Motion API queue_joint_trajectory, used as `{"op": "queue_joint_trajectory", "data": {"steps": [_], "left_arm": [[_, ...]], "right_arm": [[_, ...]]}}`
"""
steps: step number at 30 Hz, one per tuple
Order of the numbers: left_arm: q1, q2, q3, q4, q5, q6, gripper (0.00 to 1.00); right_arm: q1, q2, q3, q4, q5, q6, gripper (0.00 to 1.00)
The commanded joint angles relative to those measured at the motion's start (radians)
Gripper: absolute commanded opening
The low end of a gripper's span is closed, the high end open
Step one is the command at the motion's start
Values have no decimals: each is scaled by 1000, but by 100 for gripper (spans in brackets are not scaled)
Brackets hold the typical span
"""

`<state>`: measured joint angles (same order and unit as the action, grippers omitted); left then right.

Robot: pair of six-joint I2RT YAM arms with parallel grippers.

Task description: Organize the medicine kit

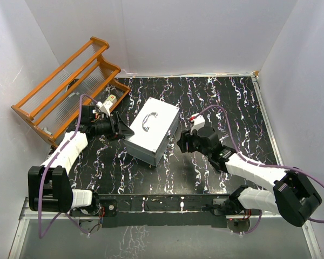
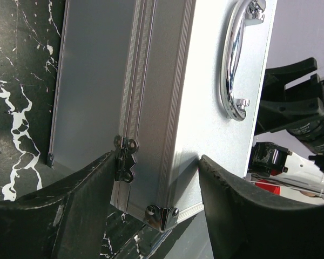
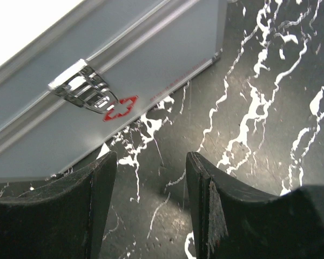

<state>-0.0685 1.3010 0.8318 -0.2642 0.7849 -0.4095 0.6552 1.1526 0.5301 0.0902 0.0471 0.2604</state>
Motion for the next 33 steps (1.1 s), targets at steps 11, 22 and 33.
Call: {"op": "queue_joint_trajectory", "data": {"steps": [11,22,33], "left_arm": [[-8,58,-48,-77,-130,4,51],[-8,51,-50,-93,-141,14,48],[-8,47,-54,-92,-130,17,36]], "right_arm": [[94,70,-49,416,52,-67,52],[181,185,-28,512,250,-73,50],[191,258,-29,566,419,-7,43]]}}
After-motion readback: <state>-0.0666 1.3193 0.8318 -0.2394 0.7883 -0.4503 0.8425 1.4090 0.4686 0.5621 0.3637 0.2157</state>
